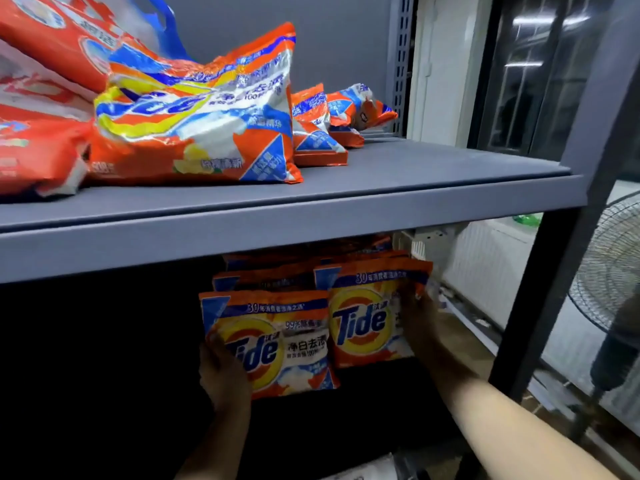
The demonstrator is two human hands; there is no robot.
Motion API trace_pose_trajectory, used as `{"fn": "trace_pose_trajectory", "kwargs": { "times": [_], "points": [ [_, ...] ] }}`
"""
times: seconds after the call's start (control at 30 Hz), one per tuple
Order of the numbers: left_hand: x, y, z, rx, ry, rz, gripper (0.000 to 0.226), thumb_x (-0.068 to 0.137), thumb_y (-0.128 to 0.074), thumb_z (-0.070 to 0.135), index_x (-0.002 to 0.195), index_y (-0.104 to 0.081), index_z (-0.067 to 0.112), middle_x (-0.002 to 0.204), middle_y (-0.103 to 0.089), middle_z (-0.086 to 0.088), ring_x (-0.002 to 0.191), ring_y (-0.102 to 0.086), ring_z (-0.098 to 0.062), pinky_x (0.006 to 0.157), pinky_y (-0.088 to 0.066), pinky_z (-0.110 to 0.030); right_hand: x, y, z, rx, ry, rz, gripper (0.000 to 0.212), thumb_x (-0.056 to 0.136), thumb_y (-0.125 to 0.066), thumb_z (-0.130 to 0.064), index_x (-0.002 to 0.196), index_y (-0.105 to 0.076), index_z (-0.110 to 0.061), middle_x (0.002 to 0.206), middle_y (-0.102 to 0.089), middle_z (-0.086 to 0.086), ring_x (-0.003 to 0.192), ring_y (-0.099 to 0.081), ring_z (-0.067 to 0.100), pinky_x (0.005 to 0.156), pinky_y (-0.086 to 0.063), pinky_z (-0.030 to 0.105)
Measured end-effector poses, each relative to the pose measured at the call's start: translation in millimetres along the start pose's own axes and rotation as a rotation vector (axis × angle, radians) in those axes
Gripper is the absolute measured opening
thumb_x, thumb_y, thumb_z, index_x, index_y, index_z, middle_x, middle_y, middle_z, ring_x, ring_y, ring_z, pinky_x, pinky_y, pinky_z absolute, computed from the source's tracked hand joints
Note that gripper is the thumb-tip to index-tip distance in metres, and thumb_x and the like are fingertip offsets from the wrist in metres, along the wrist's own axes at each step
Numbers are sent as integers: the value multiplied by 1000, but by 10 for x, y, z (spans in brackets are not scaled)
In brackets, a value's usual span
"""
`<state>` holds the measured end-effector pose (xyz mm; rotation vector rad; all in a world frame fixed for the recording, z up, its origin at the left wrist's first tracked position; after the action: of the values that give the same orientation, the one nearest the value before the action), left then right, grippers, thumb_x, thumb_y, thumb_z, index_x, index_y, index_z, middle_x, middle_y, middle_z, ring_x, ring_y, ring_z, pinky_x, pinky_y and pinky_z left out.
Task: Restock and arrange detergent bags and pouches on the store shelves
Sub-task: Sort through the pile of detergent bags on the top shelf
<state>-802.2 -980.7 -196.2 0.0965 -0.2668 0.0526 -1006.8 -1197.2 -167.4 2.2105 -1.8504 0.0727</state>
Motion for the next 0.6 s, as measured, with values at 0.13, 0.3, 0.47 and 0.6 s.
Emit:
{"fn": "trace_pose_trajectory", "kwargs": {
  "times": [0.13, 0.3, 0.47, 0.6],
  "points": [
    [-51, -29, -78, 154, 47, -64, 57, 95, -55, 23, 138, -33, -7, 135, -43, -30, 120, -46, -48, 92, -38, -50, 121, -32, 137, -312, -35, -27, 52, 95, -42, -53, 126, -44, -10, 125, -51, 16, 119, -46, 33, 99, -36, 45],
    [-243, 170, 53, 606, -401, -74, 62, 91, -50, 45, 120, -49, -9, 122, -48, -33, 112, -46, -49, 89, -40, -56, -265, 91, -62, -361, 190, 232, 61, 84, -61, -43, 131, -45, -7, 124, -51, 16, 117, -44, 34, 98, -34, 43],
    [-658, 72, -31, 710, -1156, -505, 62, 80, -56, 47, 136, -46, 23, 149, -35, -8, 139, -22, -30, 103, -30, -59, -808, 136, 171, -691, 430, 107, 57, 80, -71, -40, 127, -55, -11, 130, -53, 13, 119, -49, 36, 93, -40, 46],
    [-636, -18, -106, 901, -1138, -567, 61, 87, -44, 46, 145, -35, 27, 155, -26, -7, 141, -23, -34, 102, -18, -71, -777, 127, 384, -729, 337, -232, 64, 91, -58, -40, 147, -26, -35, 157, -22, 1, 146, -12, 29, 116, -21, 43]
  ]
}}
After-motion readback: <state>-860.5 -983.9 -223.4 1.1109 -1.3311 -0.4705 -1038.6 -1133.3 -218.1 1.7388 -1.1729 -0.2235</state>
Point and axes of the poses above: each hand's wrist, its own x-axis towards the middle knuckle, its own y-axis out of the back of the hand, z = x × y, the point moved 2 cm from there along x, towards the middle knuckle
